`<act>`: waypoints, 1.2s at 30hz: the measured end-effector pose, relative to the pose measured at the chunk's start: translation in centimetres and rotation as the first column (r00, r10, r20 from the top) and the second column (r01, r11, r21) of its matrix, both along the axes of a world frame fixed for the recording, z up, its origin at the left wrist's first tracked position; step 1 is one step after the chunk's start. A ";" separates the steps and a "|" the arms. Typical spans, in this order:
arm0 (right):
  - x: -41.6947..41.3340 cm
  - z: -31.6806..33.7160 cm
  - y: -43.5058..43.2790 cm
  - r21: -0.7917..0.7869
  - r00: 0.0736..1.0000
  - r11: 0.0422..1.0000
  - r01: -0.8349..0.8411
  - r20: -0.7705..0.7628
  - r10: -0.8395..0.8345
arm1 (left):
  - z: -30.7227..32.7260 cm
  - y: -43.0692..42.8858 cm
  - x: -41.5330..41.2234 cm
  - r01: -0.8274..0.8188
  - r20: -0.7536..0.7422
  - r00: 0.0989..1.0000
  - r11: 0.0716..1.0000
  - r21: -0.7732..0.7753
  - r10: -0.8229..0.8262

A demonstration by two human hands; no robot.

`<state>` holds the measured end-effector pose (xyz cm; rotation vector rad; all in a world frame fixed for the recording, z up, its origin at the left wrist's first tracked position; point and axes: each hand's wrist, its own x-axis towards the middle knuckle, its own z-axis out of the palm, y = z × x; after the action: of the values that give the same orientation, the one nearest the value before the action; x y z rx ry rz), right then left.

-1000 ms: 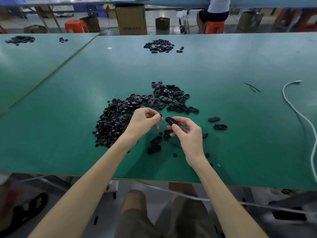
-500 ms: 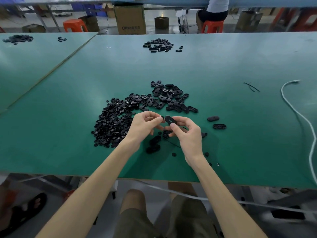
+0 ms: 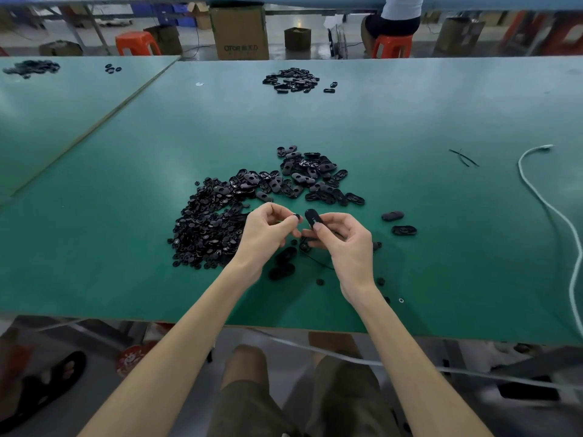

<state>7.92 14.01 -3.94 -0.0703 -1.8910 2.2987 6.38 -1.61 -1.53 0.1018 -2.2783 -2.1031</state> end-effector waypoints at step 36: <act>-0.3 -0.1 0.1 0.112 0.998 0.993 -0.031 -0.051 0.037 | -0.5 0.8 0.2 0.009 0.086 0.996 0.990 0.138 -0.021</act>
<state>7.66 14.11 -4.04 0.0367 -2.0039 2.1893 6.57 -0.79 -2.03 0.1856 -2.1833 -2.3064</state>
